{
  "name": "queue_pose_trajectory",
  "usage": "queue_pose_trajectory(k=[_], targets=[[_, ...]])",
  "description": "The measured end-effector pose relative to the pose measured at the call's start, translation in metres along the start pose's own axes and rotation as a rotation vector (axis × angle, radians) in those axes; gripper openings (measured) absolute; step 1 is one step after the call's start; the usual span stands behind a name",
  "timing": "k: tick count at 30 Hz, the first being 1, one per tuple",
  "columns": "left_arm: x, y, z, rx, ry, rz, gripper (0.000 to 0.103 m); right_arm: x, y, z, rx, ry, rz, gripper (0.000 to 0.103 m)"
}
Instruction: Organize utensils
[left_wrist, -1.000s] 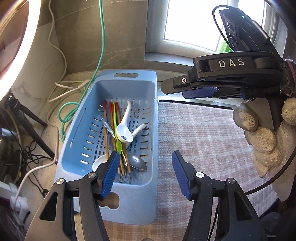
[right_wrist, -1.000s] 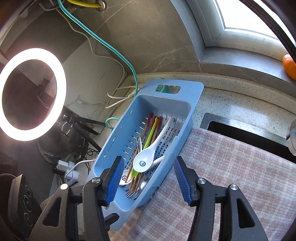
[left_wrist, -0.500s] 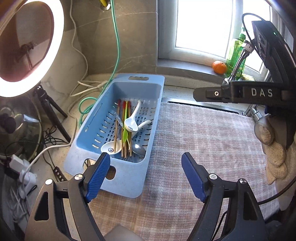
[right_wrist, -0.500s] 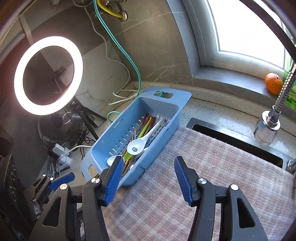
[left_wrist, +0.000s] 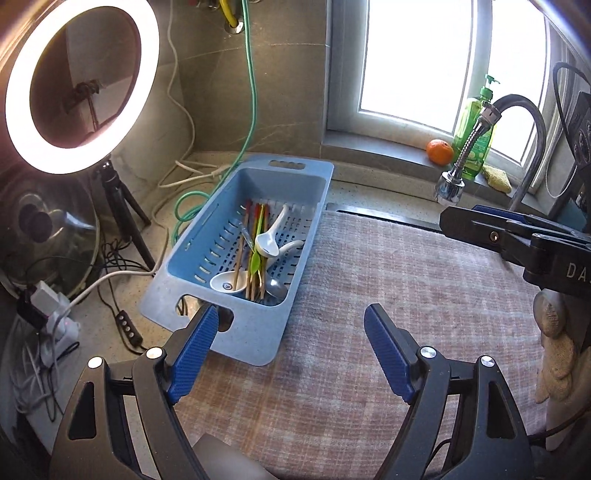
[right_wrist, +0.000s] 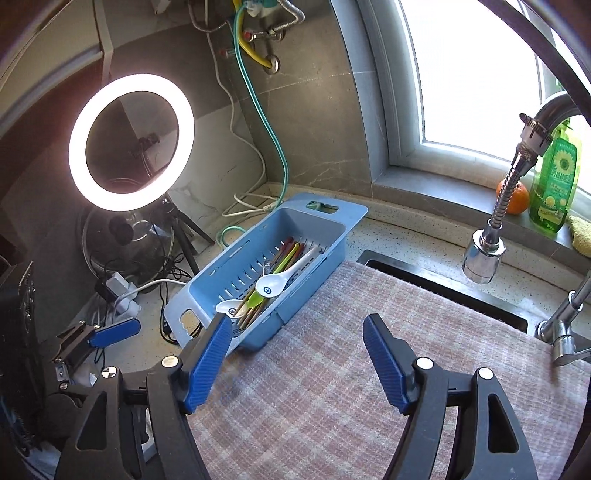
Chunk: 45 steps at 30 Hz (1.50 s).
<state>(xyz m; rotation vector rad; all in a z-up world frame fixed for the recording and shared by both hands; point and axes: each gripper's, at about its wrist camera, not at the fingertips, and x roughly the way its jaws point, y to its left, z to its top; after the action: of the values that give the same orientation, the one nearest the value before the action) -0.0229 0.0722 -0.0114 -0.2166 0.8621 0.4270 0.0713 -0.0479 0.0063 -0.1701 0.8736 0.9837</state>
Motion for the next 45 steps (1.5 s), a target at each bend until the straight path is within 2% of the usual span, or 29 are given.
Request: queue_pose_trajectory(k=[3,5,7,45], targets=[[-0.004,0.000,0.000,-0.003,-0.006,-0.002,0.082,-0.002,0.004,0.002,-0.018,-0.005,-0.008,0.071],[-0.006,0.000,0.001,-0.003,-0.012,0.000,0.082,-0.004,0.005,0.001,-0.011,-0.009,-0.006,0.079],[-0.008,0.000,0.001,0.000,-0.015,0.005,0.082,-0.006,0.005,0.000,-0.003,-0.015,-0.003,0.081],[-0.015,0.004,0.003,-0.006,-0.036,-0.006,0.082,-0.005,-0.002,-0.006,0.021,-0.002,-0.024,0.084]])
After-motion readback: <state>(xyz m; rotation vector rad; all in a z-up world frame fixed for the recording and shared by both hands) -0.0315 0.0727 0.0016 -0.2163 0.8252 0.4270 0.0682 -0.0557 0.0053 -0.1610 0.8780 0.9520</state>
